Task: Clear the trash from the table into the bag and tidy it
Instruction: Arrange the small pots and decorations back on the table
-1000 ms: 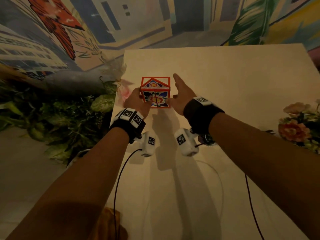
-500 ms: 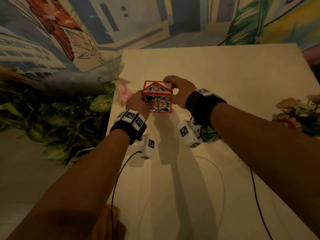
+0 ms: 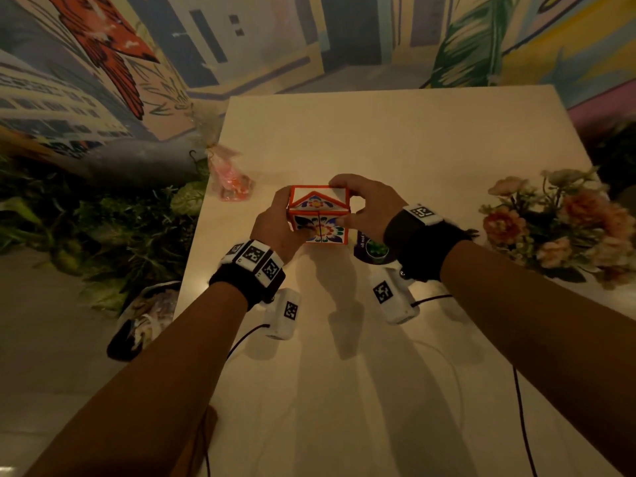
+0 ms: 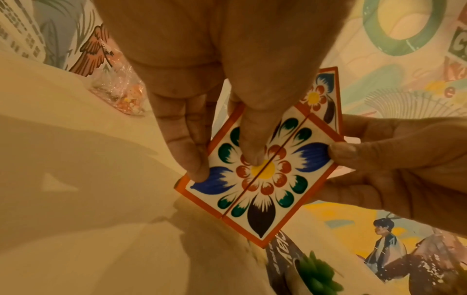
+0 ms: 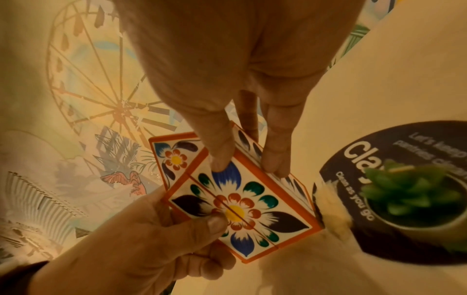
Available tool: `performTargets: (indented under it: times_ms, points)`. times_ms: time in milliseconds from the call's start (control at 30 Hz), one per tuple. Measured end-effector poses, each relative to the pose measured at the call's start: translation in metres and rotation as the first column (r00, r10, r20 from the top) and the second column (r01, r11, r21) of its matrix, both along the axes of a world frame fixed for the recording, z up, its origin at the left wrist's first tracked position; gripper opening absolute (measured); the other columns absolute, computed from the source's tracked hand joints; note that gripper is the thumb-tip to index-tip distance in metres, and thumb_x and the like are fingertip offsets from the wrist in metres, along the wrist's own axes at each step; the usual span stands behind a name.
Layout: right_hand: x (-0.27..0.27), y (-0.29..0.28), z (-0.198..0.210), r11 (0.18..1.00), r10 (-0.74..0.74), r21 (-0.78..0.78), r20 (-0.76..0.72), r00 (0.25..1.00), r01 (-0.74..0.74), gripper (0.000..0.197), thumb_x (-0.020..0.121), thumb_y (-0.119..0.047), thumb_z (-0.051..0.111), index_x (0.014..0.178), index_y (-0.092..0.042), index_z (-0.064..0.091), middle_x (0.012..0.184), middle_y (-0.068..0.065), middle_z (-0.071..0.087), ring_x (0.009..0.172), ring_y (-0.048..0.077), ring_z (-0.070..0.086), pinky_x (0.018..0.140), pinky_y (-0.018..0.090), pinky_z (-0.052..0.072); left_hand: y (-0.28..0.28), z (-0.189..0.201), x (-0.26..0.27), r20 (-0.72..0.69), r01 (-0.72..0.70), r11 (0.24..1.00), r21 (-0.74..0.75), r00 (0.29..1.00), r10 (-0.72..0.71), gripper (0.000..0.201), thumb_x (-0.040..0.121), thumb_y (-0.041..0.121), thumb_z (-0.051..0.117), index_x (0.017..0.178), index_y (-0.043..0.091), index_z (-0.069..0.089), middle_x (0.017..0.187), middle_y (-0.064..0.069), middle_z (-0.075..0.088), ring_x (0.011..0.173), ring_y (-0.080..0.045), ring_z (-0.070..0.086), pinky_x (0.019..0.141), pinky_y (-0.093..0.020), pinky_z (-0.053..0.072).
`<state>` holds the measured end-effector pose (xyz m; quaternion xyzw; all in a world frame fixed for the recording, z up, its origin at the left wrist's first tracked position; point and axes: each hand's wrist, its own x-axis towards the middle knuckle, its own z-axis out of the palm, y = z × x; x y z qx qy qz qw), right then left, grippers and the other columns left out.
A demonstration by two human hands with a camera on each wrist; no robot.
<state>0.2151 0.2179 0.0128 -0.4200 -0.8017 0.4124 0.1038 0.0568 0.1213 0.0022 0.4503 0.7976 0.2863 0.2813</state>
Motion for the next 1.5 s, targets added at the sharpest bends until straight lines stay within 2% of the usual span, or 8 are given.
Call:
performTargets:
  times_ms: [300, 433, 667, 1000, 1133, 1267, 1400, 1500]
  points:
    - [0.011, -0.013, -0.007, 0.999, 0.005, -0.032, 0.031, 1.0, -0.004, 0.063, 0.078, -0.015, 0.073, 0.131, -0.033, 0.044, 0.127, -0.004, 0.054, 0.096, 0.011, 0.053, 0.086, 0.024, 0.047, -0.014, -0.004, 0.016, 0.005, -0.02, 0.999, -0.042, 1.0, 0.02, 0.065, 0.076, 0.015, 0.074, 0.13, 0.027, 0.04, 0.111, -0.004, 0.065, 0.096, -0.026, 0.064, 0.084, -0.04, 0.055]
    - [0.011, -0.017, -0.01, 1.0, 0.002, -0.031, 0.039, 0.999, -0.001, 0.063, 0.077, -0.018, 0.074, 0.129, -0.035, 0.044, 0.127, -0.003, 0.055, 0.1, 0.015, 0.057, 0.092, 0.032, 0.05, -0.016, -0.004, 0.017, 0.014, -0.02, 0.998, -0.052, 1.0, 0.021, 0.067, 0.075, 0.015, 0.074, 0.13, 0.029, 0.038, 0.11, -0.004, 0.065, 0.092, -0.027, 0.065, 0.082, -0.043, 0.056]
    - [0.006, -0.02, -0.007, 1.0, -0.013, -0.019, 0.047, 0.999, 0.014, 0.062, 0.079, -0.015, 0.072, 0.132, -0.031, 0.043, 0.131, -0.002, 0.054, 0.114, 0.017, 0.053, 0.089, 0.021, 0.038, -0.016, -0.005, 0.012, 0.016, -0.044, 0.997, -0.057, 0.999, 0.045, 0.066, 0.076, 0.016, 0.074, 0.13, 0.031, 0.038, 0.11, -0.002, 0.064, 0.091, -0.025, 0.064, 0.081, -0.043, 0.056]
    - [0.006, -0.023, -0.006, 1.0, -0.017, -0.007, 0.06, 0.998, 0.017, 0.062, 0.081, -0.016, 0.07, 0.134, -0.03, 0.042, 0.132, -0.003, 0.052, 0.113, 0.017, 0.051, 0.089, 0.022, 0.037, -0.017, -0.01, 0.009, 0.019, -0.029, 0.999, -0.026, 0.999, 0.03, 0.066, 0.077, 0.015, 0.074, 0.131, 0.028, 0.039, 0.113, -0.001, 0.064, 0.093, -0.017, 0.059, 0.077, -0.027, 0.045]
    - [0.006, -0.024, -0.006, 1.0, -0.018, 0.012, 0.066, 0.998, 0.017, 0.061, 0.081, -0.018, 0.069, 0.134, -0.031, 0.042, 0.128, -0.003, 0.055, 0.096, 0.012, 0.05, 0.087, 0.024, 0.042, -0.016, -0.012, 0.008, 0.028, -0.026, 0.999, -0.041, 0.999, 0.027, 0.069, 0.077, 0.015, 0.073, 0.134, 0.027, 0.037, 0.116, -0.003, 0.064, 0.102, -0.021, 0.061, 0.079, -0.026, 0.044]
    - [0.007, -0.025, -0.005, 0.999, -0.009, 0.038, 0.077, 0.997, 0.006, 0.059, 0.082, -0.019, 0.068, 0.133, -0.031, 0.042, 0.13, -0.005, 0.054, 0.096, 0.009, 0.05, 0.086, 0.023, 0.043, -0.015, -0.015, 0.004, 0.033, -0.007, 0.999, -0.035, 0.999, 0.008, 0.07, 0.077, 0.013, 0.074, 0.135, 0.027, 0.037, 0.117, -0.003, 0.063, 0.105, -0.022, 0.061, 0.082, -0.025, 0.045]
    - [0.007, -0.026, -0.004, 0.999, 0.0, 0.041, 0.091, 0.996, -0.004, 0.06, 0.082, -0.02, 0.067, 0.135, -0.032, 0.04, 0.132, -0.005, 0.054, 0.095, 0.009, 0.052, 0.088, 0.026, 0.046, -0.016, -0.015, -0.011, -0.026, -0.013, 0.997, -0.07, 1.0, 0.011, 0.07, 0.076, 0.017, 0.075, 0.134, 0.027, 0.037, 0.106, -0.001, 0.063, 0.093, -0.02, 0.062, 0.078, -0.028, 0.047]
    - [0.006, -0.026, -0.004, 0.999, -0.008, 0.042, 0.11, 0.994, 0.003, 0.061, 0.081, -0.022, 0.069, 0.134, -0.035, 0.04, 0.131, -0.006, 0.055, 0.092, 0.012, 0.058, 0.089, 0.028, 0.049, -0.019, -0.005, -0.047, -0.136, -0.163, 0.986, -0.023, 0.978, 0.159, 0.042, 0.075, 0.013, 0.072, 0.113, 0.023, 0.055, 0.09, 0.003, 0.064, 0.083, -0.016, 0.063, 0.075, -0.029, 0.052]
